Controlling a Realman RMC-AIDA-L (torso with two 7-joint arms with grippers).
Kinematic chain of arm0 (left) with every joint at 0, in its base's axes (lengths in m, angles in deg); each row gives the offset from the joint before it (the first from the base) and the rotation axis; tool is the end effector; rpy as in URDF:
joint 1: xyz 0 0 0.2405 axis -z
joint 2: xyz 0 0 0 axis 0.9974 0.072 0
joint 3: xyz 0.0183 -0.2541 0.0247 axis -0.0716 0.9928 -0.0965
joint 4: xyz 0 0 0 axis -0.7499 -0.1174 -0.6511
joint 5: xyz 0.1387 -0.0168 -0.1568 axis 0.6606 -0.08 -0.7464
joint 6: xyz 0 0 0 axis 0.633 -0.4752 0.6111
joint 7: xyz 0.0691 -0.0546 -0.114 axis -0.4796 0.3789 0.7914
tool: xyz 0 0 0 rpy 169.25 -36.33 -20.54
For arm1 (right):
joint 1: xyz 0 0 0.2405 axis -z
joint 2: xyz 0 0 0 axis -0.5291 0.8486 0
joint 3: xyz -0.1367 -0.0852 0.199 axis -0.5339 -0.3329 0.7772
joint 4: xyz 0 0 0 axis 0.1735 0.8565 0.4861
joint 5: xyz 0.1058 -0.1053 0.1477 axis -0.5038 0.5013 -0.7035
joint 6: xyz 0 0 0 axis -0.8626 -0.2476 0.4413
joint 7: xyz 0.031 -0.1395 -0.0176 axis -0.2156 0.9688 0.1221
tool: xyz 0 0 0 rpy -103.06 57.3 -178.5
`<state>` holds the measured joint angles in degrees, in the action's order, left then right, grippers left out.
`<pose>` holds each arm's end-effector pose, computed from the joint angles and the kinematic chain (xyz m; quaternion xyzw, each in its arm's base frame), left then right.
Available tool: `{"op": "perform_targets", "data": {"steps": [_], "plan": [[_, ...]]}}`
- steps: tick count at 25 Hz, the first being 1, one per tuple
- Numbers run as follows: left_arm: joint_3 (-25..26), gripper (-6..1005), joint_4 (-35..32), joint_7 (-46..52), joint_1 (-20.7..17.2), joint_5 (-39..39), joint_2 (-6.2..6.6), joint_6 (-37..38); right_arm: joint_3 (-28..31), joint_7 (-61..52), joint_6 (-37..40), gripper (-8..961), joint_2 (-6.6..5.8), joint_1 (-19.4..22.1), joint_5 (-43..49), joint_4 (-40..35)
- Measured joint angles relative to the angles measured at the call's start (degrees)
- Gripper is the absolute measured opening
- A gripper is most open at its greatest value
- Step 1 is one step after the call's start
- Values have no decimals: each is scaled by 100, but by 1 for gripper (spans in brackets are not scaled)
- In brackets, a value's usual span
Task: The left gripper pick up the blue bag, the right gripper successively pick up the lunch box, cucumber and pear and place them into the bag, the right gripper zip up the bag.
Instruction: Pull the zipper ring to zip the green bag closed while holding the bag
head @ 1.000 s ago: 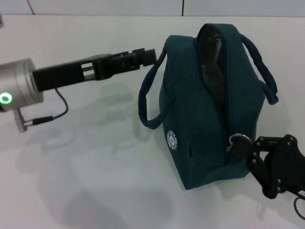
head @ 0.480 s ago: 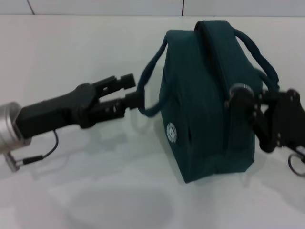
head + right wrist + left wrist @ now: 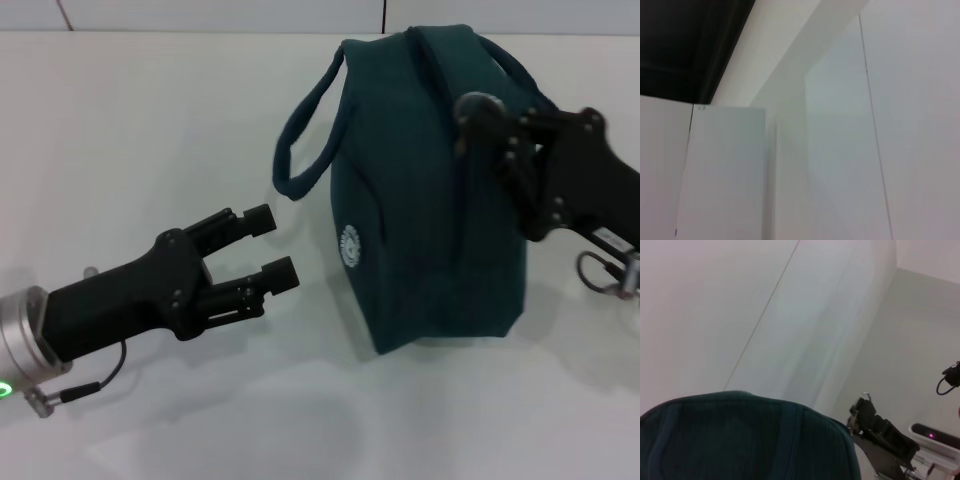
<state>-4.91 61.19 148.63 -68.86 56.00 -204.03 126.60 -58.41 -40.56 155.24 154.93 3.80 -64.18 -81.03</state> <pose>-0.2746 0.2378 -0.0050 -0.8463 -0.2553 -0.4609 0.0787 0.2014 0.2947 -0.0267 -0.8188 0.0226 0.5340 0.2093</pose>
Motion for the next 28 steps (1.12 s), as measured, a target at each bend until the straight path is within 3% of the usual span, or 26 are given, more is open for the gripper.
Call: {"op": "perform_targets", "data": {"steps": [13, 28], "plan": [[24, 876, 642, -572, 143, 3, -29, -573, -612, 42, -701, 9, 26, -335, 56, -367], [-14, 863, 1041, -915, 544, -54, -59, -1191, -607, 66, -791, 9, 25, -358, 9, -392]]}}
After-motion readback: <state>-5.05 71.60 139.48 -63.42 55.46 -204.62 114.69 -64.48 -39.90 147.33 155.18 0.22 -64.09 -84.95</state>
